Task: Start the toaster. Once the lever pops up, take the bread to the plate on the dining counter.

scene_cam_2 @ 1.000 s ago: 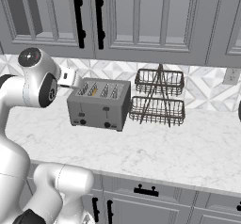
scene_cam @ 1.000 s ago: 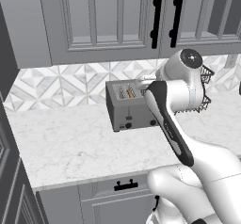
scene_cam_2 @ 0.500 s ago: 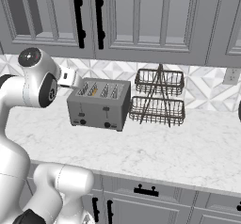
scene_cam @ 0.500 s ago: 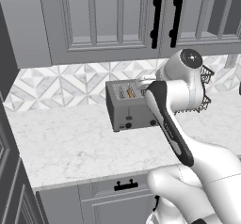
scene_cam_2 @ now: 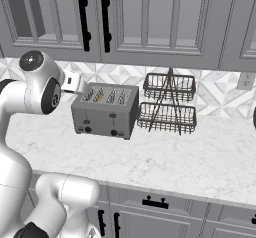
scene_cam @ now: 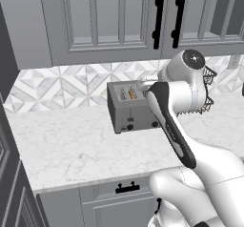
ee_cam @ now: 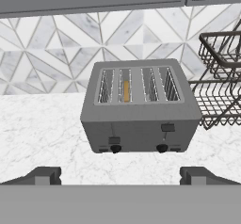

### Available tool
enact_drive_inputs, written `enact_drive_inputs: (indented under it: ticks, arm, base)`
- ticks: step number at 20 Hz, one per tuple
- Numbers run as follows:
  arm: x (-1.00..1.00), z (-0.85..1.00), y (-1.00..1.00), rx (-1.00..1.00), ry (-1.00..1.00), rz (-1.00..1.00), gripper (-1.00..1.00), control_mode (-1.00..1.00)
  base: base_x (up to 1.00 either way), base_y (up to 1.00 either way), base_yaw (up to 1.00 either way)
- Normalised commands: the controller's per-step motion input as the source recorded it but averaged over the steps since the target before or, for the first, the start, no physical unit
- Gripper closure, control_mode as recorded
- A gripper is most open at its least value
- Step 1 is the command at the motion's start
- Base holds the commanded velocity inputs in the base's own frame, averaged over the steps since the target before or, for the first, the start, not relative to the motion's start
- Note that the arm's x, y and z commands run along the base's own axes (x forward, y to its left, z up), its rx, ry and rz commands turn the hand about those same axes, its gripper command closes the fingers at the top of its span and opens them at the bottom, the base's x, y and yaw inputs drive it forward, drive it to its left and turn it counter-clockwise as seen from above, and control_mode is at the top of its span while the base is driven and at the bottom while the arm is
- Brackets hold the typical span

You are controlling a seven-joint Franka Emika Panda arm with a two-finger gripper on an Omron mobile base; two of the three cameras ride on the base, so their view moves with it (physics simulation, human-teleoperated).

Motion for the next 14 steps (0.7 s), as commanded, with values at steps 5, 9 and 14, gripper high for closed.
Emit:
enact_drive_inputs:
  ticks: [5, 9, 14]
  arm:
    - [0.00, 0.00, 0.00, 0.00, 0.00, 0.00, -1.00, -1.00]
    - [0.00, 0.00, 0.00, 0.00, 0.00, 0.00, -1.00, -1.00]
    - [0.00, 0.00, 0.00, 0.00, 0.00, 0.00, -1.00, -1.00]
  base:
    - [0.00, 0.00, 0.00]
    - [0.00, 0.00, 0.00]
    - [0.00, 0.00, 0.00]
